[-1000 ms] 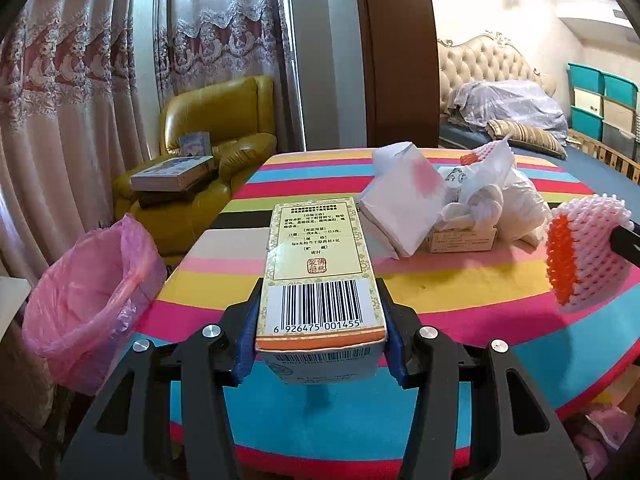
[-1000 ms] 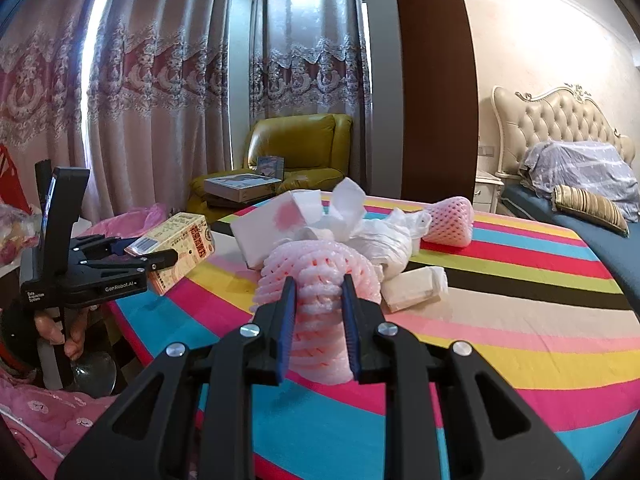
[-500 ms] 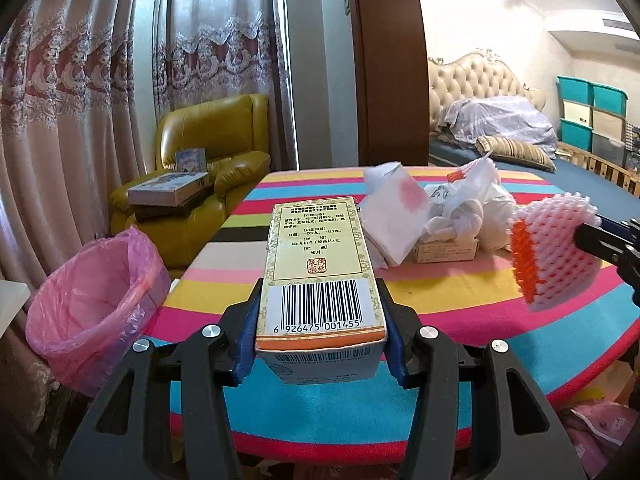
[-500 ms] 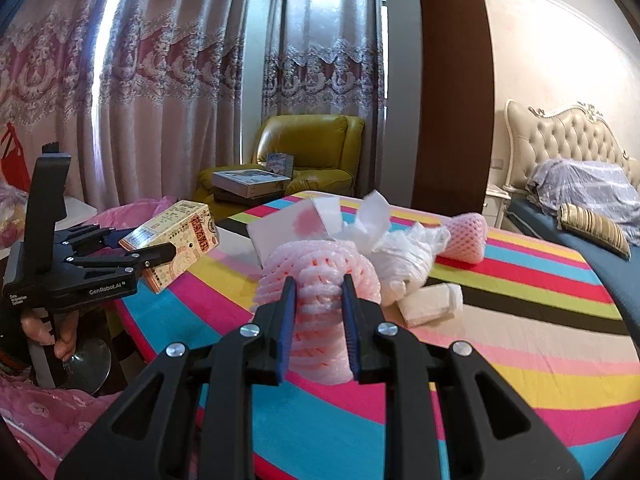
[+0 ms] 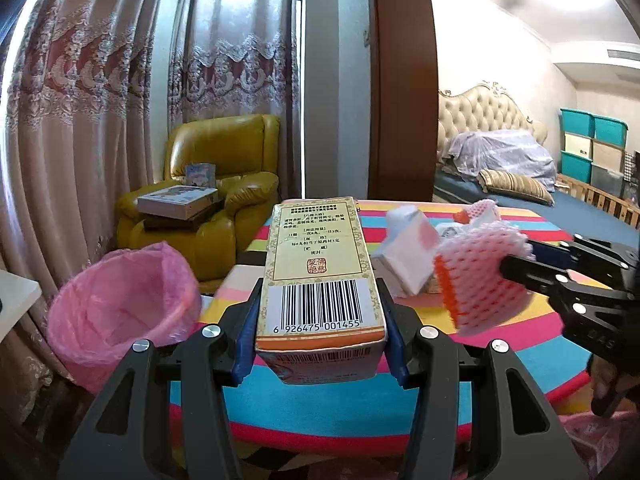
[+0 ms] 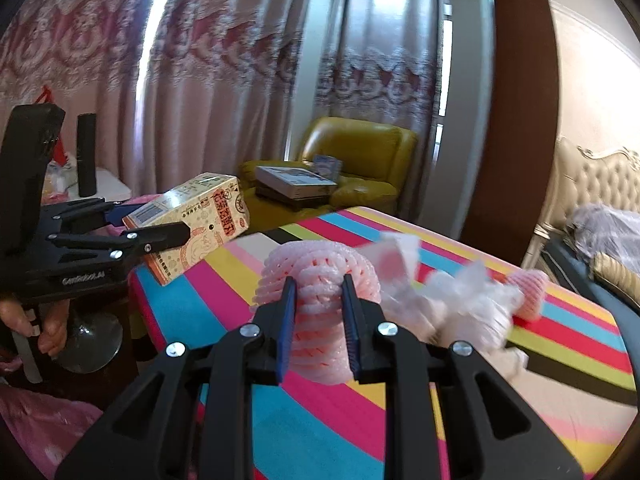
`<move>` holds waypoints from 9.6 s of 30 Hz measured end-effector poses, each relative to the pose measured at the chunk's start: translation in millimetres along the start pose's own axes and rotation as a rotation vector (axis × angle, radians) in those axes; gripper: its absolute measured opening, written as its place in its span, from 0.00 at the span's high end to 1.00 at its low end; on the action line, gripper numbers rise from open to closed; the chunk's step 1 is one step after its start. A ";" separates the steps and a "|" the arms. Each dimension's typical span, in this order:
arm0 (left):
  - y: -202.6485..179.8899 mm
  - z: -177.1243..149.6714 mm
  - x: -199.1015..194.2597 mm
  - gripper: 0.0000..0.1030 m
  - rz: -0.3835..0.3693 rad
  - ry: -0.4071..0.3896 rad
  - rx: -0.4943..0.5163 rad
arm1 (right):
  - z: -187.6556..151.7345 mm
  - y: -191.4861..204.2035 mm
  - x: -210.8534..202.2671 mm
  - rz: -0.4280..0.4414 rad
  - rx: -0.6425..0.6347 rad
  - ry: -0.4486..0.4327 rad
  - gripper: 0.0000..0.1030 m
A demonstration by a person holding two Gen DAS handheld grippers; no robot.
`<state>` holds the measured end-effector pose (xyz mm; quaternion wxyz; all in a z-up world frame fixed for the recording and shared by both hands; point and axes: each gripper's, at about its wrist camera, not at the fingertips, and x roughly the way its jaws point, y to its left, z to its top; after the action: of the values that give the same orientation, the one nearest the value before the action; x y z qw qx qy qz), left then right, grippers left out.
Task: Collect trash
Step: 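Carry the tan box and pink foam net to the wastebasket and release them, then grasp the white plastic bag with the right tool while the left tool returns to the bed, then grasp the white folded tissue with the left tool while the right tool holds the bag, then carry the tissue and plastic bag over the pink wastebasket, then open both tools to drop the items and return to the bed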
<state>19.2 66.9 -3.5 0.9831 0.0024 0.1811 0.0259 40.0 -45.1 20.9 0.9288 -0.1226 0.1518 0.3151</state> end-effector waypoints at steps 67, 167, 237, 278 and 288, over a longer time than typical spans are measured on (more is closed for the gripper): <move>-2.2 3.8 115.9 0.11 0.005 0.099 -0.041 | -1.5 -80.2 44.6 -0.138 0.241 0.025 0.36; -299.3 12.1 164.6 0.67 -0.448 0.332 0.358 | -136.0 -201.3 -133.2 -0.531 0.534 0.042 0.77; 151.6 5.4 -7.7 0.66 0.162 0.076 -0.145 | 76.4 95.2 116.6 0.319 -0.038 0.132 0.77; 173.0 1.6 37.9 0.19 0.281 0.127 -0.230 | 81.7 66.6 133.3 0.230 -0.003 0.056 0.29; 39.6 7.2 107.7 0.19 0.009 0.179 -0.076 | 33.0 -79.0 57.9 -0.083 0.212 0.043 0.26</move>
<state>120.3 112.0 -34.6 0.9622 -0.0363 0.2672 0.0373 139.6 -63.6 41.1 0.9453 -0.0365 0.1990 0.2557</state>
